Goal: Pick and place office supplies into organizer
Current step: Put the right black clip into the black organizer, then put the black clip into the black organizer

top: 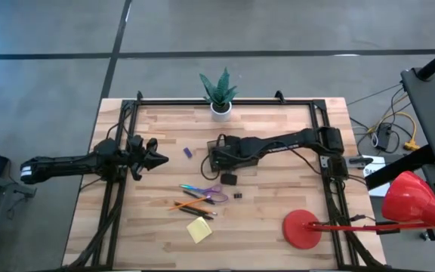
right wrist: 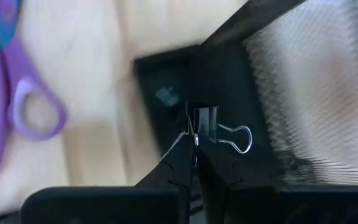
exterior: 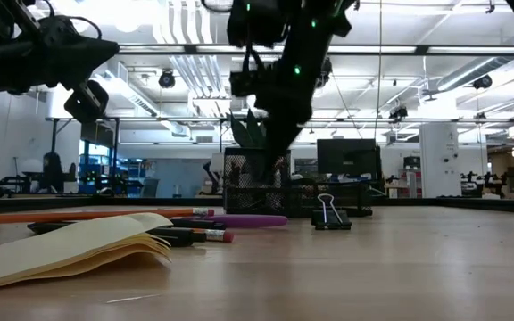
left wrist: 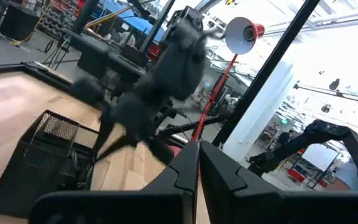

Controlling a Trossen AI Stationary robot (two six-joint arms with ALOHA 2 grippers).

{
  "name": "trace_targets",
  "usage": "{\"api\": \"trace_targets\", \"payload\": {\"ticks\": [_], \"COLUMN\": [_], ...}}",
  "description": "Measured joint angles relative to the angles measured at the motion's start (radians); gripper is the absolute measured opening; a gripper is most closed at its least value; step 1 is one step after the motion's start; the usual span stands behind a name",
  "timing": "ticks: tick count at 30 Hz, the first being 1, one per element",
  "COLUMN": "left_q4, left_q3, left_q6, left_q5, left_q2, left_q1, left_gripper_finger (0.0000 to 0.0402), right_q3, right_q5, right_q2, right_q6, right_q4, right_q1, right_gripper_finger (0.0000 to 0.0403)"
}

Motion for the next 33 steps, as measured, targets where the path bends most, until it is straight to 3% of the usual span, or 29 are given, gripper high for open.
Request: {"api": "trace_targets", "payload": {"ticks": [7, 14, 16, 19, 21, 33], "left_q4": [-0.001, -0.001, 0.0, -0.001, -0.001, 0.0], "left_q3": [0.0, 0.0, 0.0, 0.0, 0.0, 0.0], "left_q6": [0.0, 0.0, 0.001, 0.004, 0.008, 0.007], "left_q5": [0.0, 0.0, 0.0, 0.0, 0.0, 0.026], "left_q2": [0.001, 0.0, 0.001, 0.001, 0.003, 0.008], "left_q1": [0.0, 0.0, 0.0, 0.0, 0.0, 0.0], "left_gripper_finger": [0.0, 0.0, 0.0, 0.0, 0.0, 0.0], "right_q3": [-0.01, -0.014, -0.035, -0.086, -0.13, -0.224], "right_q5": [0.023, 0.074, 0.029, -0.141, -0.198, -0.251], "right_q2": [0.008, -0.114, -0.146, -0.17, -0.16, -0.135], "right_q6": [0.076, 0.046, 0.002, -0.088, -0.146, -0.013], "right_q4": [-0.091, -0.098, -0.105, -0.098, -0.098, 0.04], "right_q1": [0.016, 0.042, 0.057, 0.093, 0.126, 0.161], "right_gripper_finger": [0.0025, 0.0102, 0.0126, 0.0153, 0.0163, 0.0182]}}
